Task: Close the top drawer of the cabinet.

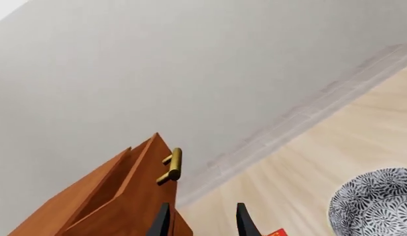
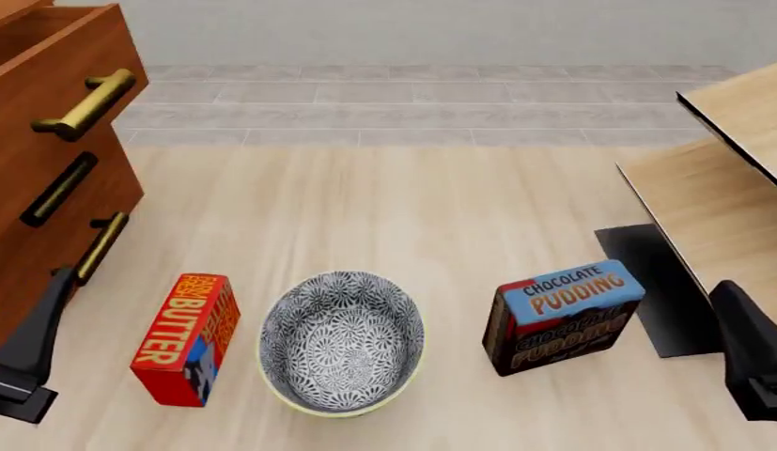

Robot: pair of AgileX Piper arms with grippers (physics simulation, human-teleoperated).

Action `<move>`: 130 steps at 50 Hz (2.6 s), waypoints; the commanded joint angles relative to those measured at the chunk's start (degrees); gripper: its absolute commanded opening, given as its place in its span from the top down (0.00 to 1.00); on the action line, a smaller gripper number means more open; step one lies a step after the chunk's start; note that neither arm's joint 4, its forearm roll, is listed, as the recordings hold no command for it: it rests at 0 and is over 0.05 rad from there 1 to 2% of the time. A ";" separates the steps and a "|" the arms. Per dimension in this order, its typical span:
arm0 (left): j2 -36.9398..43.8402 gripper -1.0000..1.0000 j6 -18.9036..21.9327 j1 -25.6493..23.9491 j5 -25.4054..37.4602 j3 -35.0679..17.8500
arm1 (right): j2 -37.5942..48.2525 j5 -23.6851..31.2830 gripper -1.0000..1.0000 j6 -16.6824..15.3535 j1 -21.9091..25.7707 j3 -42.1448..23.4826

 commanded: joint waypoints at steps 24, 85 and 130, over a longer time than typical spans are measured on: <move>17.04 0.00 10.85 -2.54 -20.56 -0.57 | 0.01 0.48 0.00 0.33 0.31 0.00; 51.83 0.00 28.71 -4.50 -55.91 -6.74 | -0.01 1.25 0.00 0.48 0.33 0.01; 59.67 0.00 34.42 6.46 -56.31 -11.36 | -0.02 1.64 0.00 0.36 0.75 0.02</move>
